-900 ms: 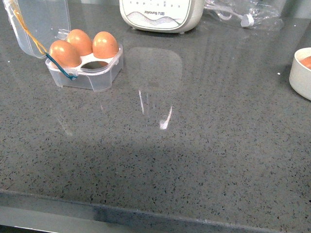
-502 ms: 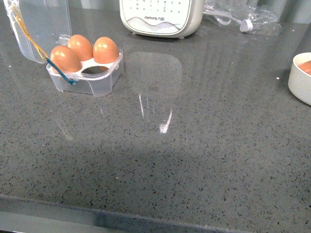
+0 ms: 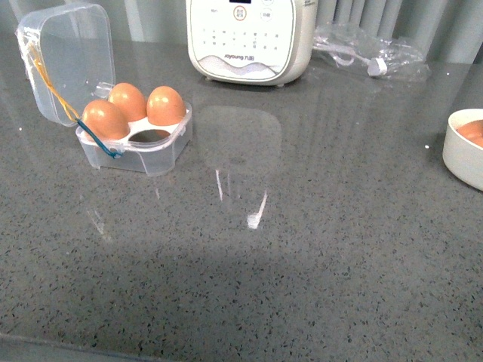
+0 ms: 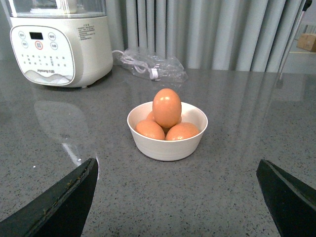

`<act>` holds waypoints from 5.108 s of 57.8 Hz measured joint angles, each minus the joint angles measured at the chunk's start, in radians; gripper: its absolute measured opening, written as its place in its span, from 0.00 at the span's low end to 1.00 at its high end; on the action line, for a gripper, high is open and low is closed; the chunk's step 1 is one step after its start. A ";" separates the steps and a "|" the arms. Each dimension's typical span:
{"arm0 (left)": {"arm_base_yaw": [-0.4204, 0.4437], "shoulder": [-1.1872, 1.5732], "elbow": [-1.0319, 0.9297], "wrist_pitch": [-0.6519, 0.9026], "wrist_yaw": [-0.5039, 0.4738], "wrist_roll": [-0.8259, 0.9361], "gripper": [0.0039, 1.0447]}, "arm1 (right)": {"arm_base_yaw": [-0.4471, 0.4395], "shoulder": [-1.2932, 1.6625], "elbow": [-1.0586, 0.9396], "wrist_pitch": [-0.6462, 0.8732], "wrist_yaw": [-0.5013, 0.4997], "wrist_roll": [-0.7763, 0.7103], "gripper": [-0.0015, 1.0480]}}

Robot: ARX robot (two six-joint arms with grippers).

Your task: Put egg into box

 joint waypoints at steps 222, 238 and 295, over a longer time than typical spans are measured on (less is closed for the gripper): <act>0.000 -0.001 0.000 0.000 0.000 0.000 0.94 | 0.420 1.684 1.098 0.358 -0.235 0.103 0.37; 0.000 -0.001 0.000 0.000 0.000 0.000 0.94 | 0.544 1.839 1.219 0.346 -0.256 0.116 0.37; 0.000 -0.001 0.000 0.000 0.000 0.000 0.94 | 0.612 1.942 1.293 0.253 -0.246 0.065 0.88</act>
